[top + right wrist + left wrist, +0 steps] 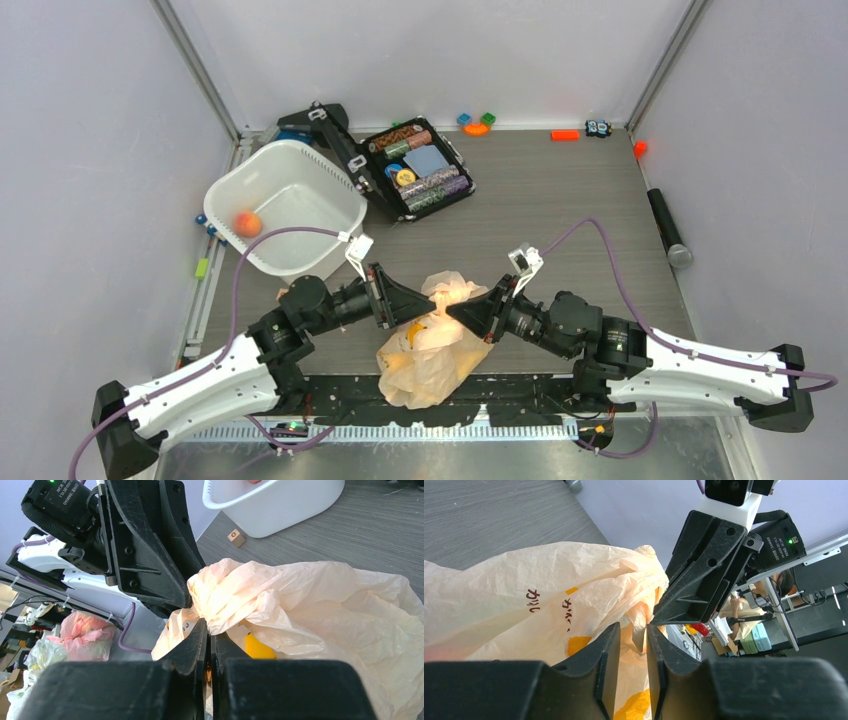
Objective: Place the fake fruits into the plastic bag and tie a complex knot
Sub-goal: Tie the plastic bag at the center of the board.
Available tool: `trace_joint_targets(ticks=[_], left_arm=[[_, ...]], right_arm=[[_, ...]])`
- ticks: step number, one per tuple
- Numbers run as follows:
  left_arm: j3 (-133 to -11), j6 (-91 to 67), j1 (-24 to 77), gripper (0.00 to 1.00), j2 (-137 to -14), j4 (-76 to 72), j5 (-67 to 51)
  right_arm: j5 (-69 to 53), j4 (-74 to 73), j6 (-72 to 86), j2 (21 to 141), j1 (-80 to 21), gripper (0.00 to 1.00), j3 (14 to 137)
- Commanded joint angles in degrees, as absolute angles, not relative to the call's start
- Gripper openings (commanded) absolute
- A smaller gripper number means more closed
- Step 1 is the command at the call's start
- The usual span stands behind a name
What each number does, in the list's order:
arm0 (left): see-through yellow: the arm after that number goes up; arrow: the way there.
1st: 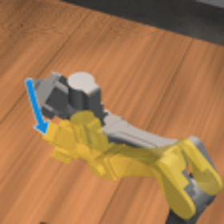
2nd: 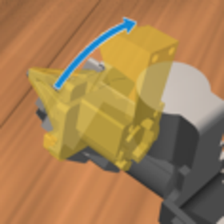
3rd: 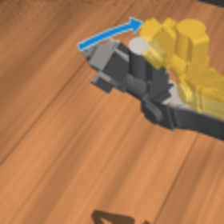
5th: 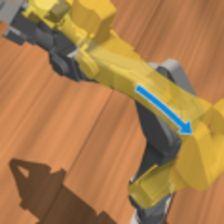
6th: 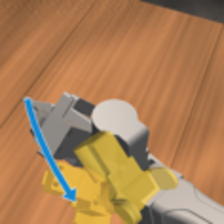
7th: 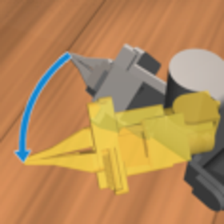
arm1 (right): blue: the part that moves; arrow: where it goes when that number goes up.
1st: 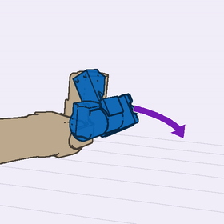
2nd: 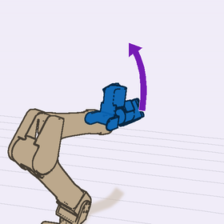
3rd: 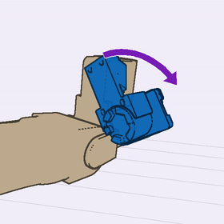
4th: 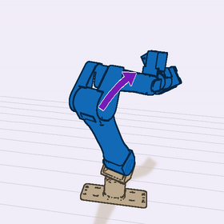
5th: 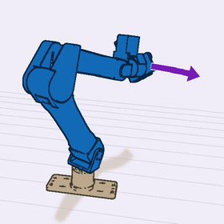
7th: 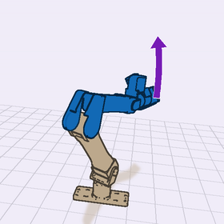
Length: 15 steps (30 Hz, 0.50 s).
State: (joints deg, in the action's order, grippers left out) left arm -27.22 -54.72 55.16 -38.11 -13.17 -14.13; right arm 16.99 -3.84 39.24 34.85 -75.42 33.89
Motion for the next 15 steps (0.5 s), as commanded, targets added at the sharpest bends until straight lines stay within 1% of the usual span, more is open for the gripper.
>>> trace_joint_targets(ticks=[1,7,13,15], left_arm=[[-28.0,-55.2,54.5,0.26,-38.2,-16.0,-14.0],[-27.1,-55.2,54.2,0.20,-37.5,-16.1,-13.6],[-27.7,-54.6,54.1,0.21,-38.4,-17.7,-17.4],[-28.3,-54.4,54.1,0.22,-39.5,-17.7,-19.3]], right_arm=[[16.7,1.0,38.1,34.4,-75.7,0.05,34.1],[16.4,1.8,38.1,34.1,-75.7,0.05,33.9],[16.3,2.0,38.0,34.3,-75.7,0.05,33.9],[16.3,2.1,38.0,34.4,-75.7,0.05,34.0]])
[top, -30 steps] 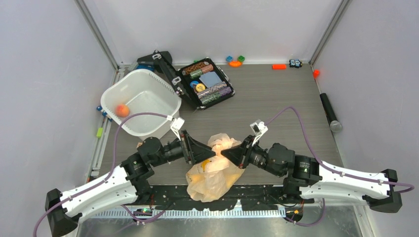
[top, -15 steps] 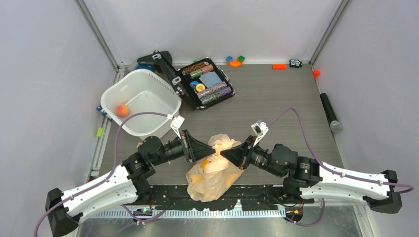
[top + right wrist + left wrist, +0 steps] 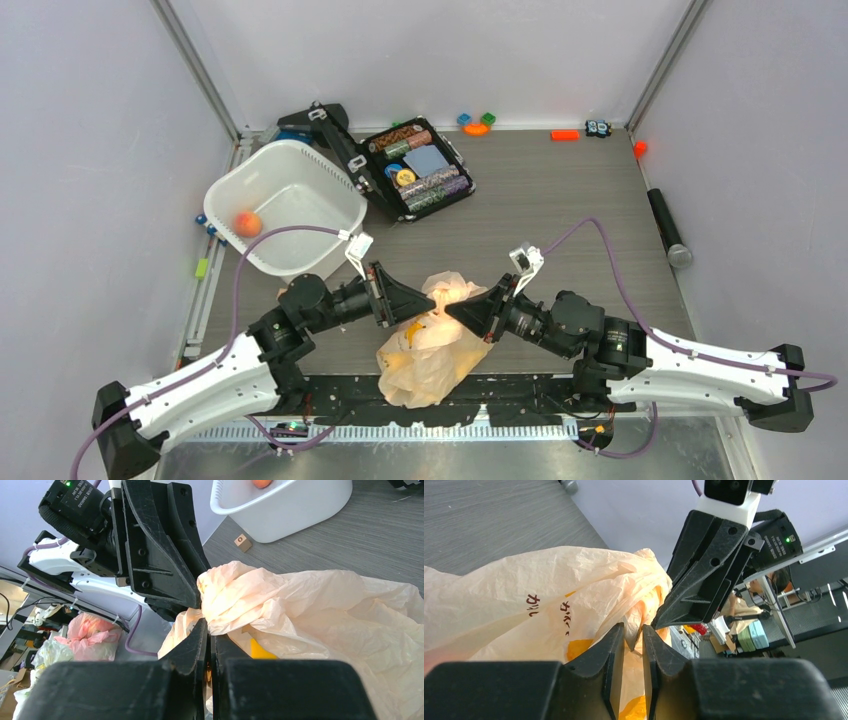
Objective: Place the fake fruits into the plastic bag and tie a complex knot
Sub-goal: Tie the plastic bag at the center of the board.
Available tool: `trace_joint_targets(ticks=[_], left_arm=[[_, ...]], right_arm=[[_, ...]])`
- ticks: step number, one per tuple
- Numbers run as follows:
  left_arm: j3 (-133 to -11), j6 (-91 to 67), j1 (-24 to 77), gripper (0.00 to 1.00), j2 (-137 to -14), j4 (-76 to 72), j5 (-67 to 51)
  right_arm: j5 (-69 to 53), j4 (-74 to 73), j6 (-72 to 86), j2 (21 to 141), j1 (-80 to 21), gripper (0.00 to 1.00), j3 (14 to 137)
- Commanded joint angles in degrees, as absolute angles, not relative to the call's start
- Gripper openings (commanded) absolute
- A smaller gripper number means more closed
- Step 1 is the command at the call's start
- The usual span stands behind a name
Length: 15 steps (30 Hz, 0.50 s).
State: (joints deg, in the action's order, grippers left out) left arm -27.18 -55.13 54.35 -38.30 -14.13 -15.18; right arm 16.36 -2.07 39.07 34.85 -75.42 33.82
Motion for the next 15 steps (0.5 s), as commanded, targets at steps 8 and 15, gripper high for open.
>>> trace_joint_targets(ticks=[8,15], left_arm=[[-28.4,-54.6,54.1,0.07,-40.9,-19.8,-20.0],[-26.4,-54.1,54.0,0.00,-37.7,-21.6,-16.7]], right_arm=[[16.3,2.0,38.1,34.3,-75.7,0.05,33.8],[16.3,1.6,38.1,33.8,-75.7,0.05,33.6]])
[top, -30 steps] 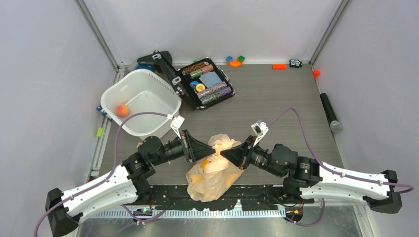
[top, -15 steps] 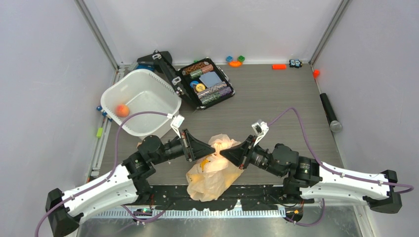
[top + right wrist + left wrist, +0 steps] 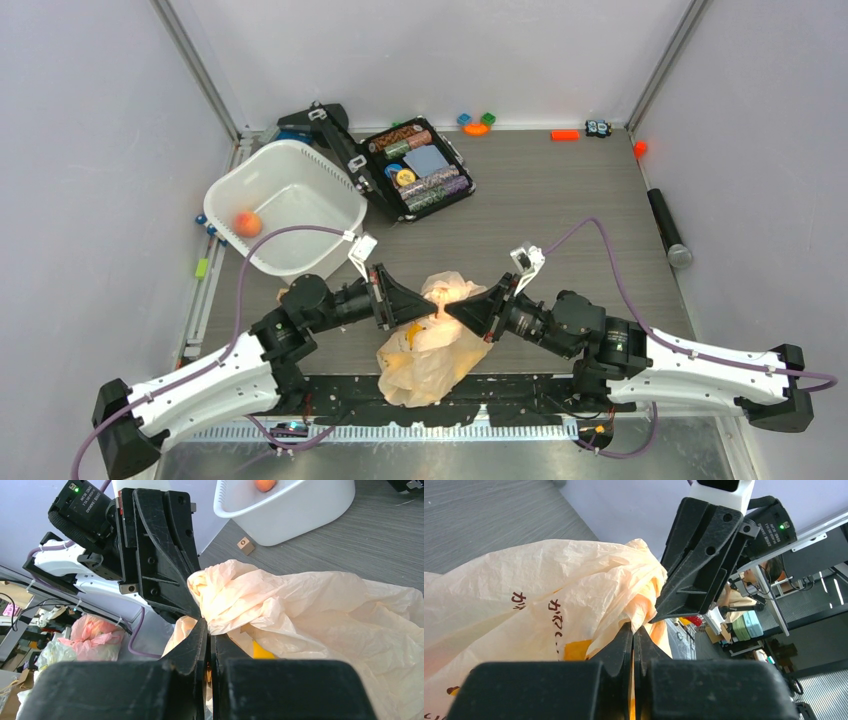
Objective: Place the fake fruits into the plastic bag and tie a complex knot
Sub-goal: Tie the plastic bag at the center of the board.
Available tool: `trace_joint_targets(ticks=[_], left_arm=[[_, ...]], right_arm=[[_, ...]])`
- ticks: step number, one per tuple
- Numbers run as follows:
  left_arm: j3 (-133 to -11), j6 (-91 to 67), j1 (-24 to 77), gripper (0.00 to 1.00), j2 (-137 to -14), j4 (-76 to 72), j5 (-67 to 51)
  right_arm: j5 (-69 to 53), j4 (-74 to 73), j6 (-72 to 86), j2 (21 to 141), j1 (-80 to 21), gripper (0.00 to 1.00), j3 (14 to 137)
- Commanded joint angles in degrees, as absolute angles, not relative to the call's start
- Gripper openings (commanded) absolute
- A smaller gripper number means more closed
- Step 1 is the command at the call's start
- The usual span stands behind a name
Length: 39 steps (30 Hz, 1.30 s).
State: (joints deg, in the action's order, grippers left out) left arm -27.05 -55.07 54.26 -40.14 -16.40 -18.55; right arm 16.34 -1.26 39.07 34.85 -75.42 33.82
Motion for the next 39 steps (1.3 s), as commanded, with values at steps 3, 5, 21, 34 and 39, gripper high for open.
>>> trace_joint_targets(ticks=[3,5,21,34,39], left_arm=[[-26.0,-53.2,54.0,0.00,-36.3,-21.3,-15.4],[-26.3,-52.7,54.0,0.00,-35.9,-19.8,-14.6],[-26.7,-53.7,54.0,0.00,-37.3,-18.3,-16.3],[-27.2,-53.8,54.0,0.00,-36.8,-16.7,-16.3],[-27.3,-53.8,54.0,0.00,-36.7,-16.5,-16.1]], right_arm=[[16.3,0.6,38.1,33.5,-75.7,0.10,33.9],[16.0,-0.5,38.0,33.1,-75.7,0.28,34.4],[6.7,-2.2,38.1,21.2,-78.2,0.53,24.9],[35.0,12.4,30.7,24.8,-95.8,0.46,19.1],[39.6,17.1,28.3,28.0,-96.8,0.46,18.7]])
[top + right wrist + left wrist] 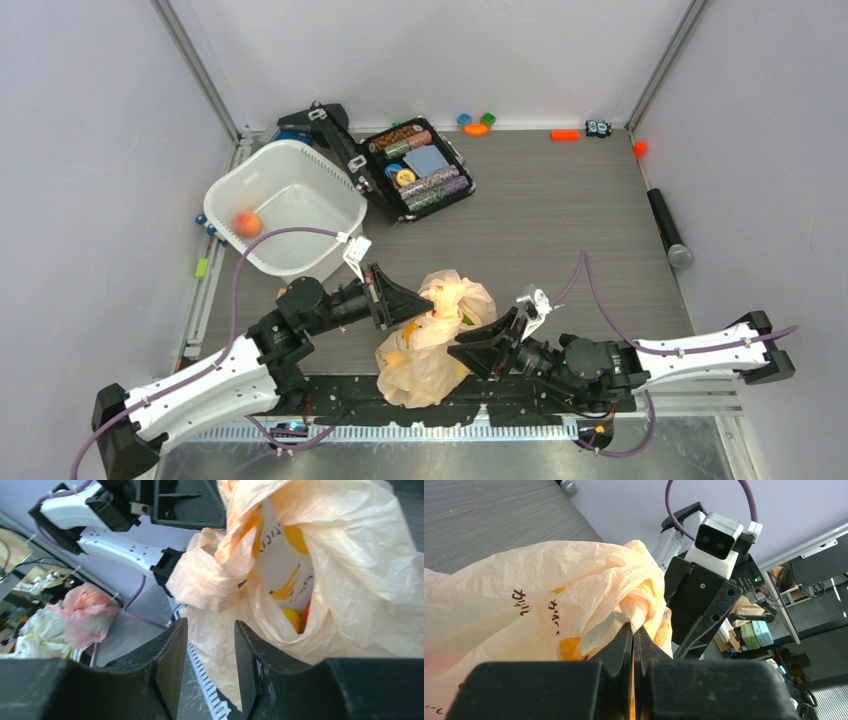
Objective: Place the fake fruits into the plastic bag and tie a complex knot
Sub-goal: Tie the plastic bag at the center of the board.
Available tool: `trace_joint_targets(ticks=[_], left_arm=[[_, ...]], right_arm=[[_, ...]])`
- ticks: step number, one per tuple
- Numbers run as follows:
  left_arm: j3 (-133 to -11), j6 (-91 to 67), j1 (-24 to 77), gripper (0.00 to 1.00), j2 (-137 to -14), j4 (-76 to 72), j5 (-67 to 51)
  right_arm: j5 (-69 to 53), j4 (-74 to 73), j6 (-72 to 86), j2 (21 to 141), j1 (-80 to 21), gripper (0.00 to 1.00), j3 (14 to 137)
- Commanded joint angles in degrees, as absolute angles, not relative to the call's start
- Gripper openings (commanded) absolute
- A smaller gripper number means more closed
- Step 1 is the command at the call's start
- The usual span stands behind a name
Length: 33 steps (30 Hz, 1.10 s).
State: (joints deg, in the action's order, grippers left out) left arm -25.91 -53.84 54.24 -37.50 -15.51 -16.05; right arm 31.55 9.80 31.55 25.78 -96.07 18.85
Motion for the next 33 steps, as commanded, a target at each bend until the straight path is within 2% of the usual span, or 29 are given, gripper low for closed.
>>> trace_joint_targets(ticks=[1,25,33], left_arm=[[-27.4,-53.8,54.0,0.00,-36.8,-16.6,-16.2],[-27.9,-53.9,54.0,0.00,-38.7,-18.2,-16.7],[-27.7,-54.0,54.0,0.00,-38.7,-18.6,-16.7]], right_arm=[[40.0,17.6,27.7,29.0,-96.8,0.46,18.8],[46.1,34.7,22.5,39.4,-96.9,0.43,15.7],[48.2,39.1,21.5,42.5,-96.9,0.47,15.7]])
